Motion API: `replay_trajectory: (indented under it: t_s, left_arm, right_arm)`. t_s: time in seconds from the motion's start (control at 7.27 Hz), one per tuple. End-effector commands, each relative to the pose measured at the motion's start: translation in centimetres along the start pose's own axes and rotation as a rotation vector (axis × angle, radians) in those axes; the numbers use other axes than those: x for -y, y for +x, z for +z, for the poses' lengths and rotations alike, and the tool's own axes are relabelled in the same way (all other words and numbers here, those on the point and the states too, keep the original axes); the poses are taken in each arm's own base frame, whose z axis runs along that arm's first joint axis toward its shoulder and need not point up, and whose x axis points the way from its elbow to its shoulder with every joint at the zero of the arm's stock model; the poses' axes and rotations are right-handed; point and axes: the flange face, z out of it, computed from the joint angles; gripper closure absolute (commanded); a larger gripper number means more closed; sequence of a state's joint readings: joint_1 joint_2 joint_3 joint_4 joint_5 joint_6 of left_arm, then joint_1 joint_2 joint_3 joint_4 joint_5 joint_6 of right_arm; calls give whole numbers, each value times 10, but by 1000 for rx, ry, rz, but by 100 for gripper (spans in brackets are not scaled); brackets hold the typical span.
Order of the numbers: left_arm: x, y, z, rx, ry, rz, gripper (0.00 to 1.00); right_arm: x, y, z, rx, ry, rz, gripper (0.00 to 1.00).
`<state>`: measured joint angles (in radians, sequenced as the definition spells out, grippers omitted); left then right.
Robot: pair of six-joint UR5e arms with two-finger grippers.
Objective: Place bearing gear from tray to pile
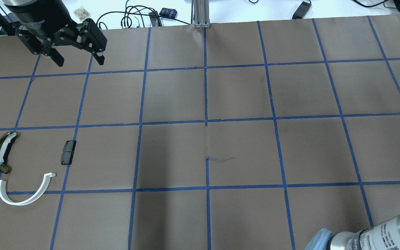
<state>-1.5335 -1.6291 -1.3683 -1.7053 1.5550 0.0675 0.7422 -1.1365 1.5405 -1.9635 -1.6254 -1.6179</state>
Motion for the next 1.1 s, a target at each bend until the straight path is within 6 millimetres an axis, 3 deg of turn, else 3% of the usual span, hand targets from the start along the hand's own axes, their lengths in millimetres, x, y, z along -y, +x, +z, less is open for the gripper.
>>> replay_trajectory:
  t_s: [0.0, 0.14, 0.28, 0.41, 0.69, 0.96]
  left_arm:
    - [0, -1, 0, 0, -1, -1, 0]
    - [0, -1, 0, 0, -1, -1, 0]
    - [0, -1, 1, 0, -4, -1, 0]
    - [0, -1, 1, 0, -2, -1, 0]
    - [0, -1, 0, 0, 0, -3, 0]
    - [0, -2, 0, 1, 0, -4, 0]
  right_arm:
    - [-56, 27, 60, -12, 14, -490, 0]
    - [-54, 36, 54, -105, 29, -643, 0]
    - [-53, 38, 70, -97, 34, -856, 0]
    - [-55, 40, 82, -89, 46, -940, 0]
    - [-93, 42, 95, -79, 55, -956, 3]
    - [-95, 43, 126, -41, 84, -945, 5]
